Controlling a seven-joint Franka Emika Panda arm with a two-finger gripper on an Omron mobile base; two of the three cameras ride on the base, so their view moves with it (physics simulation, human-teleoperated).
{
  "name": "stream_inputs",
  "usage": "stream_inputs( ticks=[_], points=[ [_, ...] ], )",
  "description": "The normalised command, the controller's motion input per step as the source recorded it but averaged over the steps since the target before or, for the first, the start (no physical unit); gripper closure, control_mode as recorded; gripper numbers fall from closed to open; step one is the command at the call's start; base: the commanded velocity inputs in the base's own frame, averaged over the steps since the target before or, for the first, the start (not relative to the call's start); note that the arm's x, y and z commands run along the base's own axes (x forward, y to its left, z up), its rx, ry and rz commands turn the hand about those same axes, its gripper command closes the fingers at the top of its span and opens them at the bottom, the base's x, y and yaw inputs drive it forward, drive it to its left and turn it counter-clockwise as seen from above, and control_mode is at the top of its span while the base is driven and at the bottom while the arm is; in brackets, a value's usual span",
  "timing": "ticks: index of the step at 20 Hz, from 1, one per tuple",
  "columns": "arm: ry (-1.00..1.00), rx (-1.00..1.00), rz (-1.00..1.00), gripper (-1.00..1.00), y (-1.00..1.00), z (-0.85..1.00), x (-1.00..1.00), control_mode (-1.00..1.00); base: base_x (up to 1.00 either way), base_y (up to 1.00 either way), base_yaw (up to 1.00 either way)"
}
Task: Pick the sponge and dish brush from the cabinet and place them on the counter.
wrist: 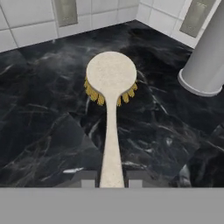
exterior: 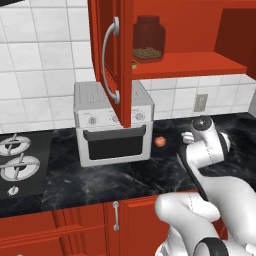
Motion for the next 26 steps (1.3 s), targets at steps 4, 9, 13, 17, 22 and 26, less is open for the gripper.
stream_inputs(
  ticks=[4, 9, 13, 17, 22, 26],
  points=[
    [0.00, 0.01, 0.01, 1.00, -0.11, -0.48, 0.30, -1.00, 0.00, 0.00, 0.00],
    [-0.01, 0.00, 0.01, 1.00, -0.10, -0.43, 0.30, -1.00, 0.00, 0.00, 0.00],
    [0.04, 0.00, 0.01, 1.00, -0.11, -0.10, 0.29, -1.00, 0.00, 0.00, 0.00],
    [0.07, -0.01, 0.00, 1.00, -0.09, -0.16, 0.27, -1.00, 0.00, 0.00, 0.00],
    [0.14, -0.04, 0.01, 1.00, -0.07, -0.16, 0.38, -1.00, 0.00, 0.00, 0.00],
    [0.08, -0.01, 0.00, 1.00, -0.08, -0.19, 0.39, -1.00, 0.00, 0.00, 0.00]
  ],
)
